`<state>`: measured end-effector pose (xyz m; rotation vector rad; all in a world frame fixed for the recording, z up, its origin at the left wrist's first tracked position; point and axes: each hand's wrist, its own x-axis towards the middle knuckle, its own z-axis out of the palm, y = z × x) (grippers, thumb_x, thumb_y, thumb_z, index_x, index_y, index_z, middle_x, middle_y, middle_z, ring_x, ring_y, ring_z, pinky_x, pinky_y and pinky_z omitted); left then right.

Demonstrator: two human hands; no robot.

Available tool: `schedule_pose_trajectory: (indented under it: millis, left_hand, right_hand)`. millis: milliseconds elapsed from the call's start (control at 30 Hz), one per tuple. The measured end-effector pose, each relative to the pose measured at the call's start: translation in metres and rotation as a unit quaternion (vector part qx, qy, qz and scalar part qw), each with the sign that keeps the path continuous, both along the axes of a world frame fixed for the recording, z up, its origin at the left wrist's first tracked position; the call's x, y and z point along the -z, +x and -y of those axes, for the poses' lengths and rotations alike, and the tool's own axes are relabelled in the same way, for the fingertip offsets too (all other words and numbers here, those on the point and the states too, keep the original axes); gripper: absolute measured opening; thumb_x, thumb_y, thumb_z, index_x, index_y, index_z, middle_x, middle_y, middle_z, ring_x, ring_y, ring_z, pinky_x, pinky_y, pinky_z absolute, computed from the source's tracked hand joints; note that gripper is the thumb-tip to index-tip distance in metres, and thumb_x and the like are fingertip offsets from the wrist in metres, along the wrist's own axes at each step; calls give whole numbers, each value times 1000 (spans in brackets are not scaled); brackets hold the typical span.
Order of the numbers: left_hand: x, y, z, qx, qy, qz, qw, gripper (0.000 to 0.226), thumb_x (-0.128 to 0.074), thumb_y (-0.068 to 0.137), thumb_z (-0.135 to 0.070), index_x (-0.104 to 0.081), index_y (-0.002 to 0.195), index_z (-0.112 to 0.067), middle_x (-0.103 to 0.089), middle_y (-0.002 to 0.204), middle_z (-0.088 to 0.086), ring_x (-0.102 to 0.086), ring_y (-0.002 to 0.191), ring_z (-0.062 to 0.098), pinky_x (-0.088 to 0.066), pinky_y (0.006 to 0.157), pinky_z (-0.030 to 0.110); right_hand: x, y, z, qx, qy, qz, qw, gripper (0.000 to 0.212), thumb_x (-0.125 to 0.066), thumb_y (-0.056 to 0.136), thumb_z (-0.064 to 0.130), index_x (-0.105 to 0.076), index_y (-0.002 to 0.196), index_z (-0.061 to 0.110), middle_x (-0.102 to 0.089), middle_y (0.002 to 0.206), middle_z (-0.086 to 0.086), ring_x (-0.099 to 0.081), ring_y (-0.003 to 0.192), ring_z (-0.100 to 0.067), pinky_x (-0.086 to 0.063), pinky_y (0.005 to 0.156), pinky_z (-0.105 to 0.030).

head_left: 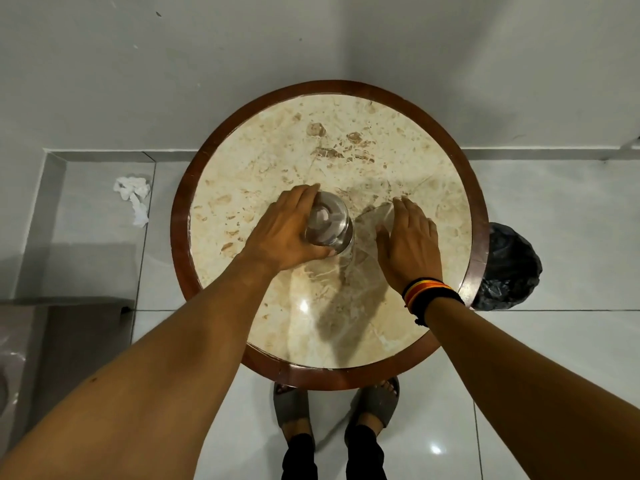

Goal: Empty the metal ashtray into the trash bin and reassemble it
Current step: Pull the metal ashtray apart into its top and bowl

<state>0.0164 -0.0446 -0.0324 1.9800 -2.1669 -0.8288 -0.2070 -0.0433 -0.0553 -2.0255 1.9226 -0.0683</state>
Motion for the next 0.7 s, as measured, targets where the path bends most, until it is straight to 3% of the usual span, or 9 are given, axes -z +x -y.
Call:
schedule_pose_trajectory:
  millis: [200,400,700]
  left_hand:
    - [-12,47,-10,-89,-18,33,995,133,-90,67,-58,-12,166,-16,-42,162,13,-42,149,34,-38,122,49]
    - [2,64,-30,-91,-15,95,991,128,-89,70,-56,-17,166,-12,-46,159,14,-47,145,34,-37,123,46]
    - [16,58,-41,-140,12,97,985,124,-86,73,-59,-19,165,-11,-42,162,18,-45,146,39,-39,121,50]
  right_hand:
    - [-3,4,1,-1,-4,9,1000,59,-38,103,37,-29,153,6,-32,158,-15,-28,146,-31,-24,118,-51]
    - [6,9,-5,-4,14,13,1000,61,-39,103,36,-25,154,7,-28,160,-15,-25,148,-32,-23,119,-50]
    - [15,3,-11,-2,27,5,1000,62,-39,103,36,-23,155,7,-24,162,-15,-23,149,-32,-23,119,-49]
